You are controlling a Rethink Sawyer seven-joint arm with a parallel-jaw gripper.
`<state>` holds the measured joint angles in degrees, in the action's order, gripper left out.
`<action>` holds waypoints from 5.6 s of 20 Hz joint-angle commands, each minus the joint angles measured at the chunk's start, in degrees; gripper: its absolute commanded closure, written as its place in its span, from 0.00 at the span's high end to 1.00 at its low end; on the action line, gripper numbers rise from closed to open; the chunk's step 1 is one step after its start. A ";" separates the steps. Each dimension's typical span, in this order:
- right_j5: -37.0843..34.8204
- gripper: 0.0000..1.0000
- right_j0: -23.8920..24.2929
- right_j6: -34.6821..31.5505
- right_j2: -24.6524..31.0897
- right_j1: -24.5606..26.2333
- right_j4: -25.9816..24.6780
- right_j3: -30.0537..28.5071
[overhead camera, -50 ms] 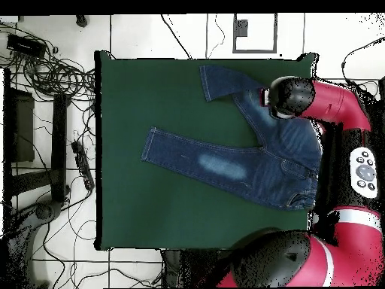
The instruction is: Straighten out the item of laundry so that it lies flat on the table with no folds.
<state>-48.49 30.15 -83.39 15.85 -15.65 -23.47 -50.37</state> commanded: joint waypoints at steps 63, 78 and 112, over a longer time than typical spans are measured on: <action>34.16 1.00 3.82 6.91 17.49 11.34 -19.98 -0.25; 39.14 1.00 19.46 31.75 48.18 27.45 -34.46 0.31; 32.90 1.00 17.79 26.15 51.52 23.01 -33.27 -3.15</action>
<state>-7.27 53.50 -64.58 68.52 12.47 -58.26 -49.10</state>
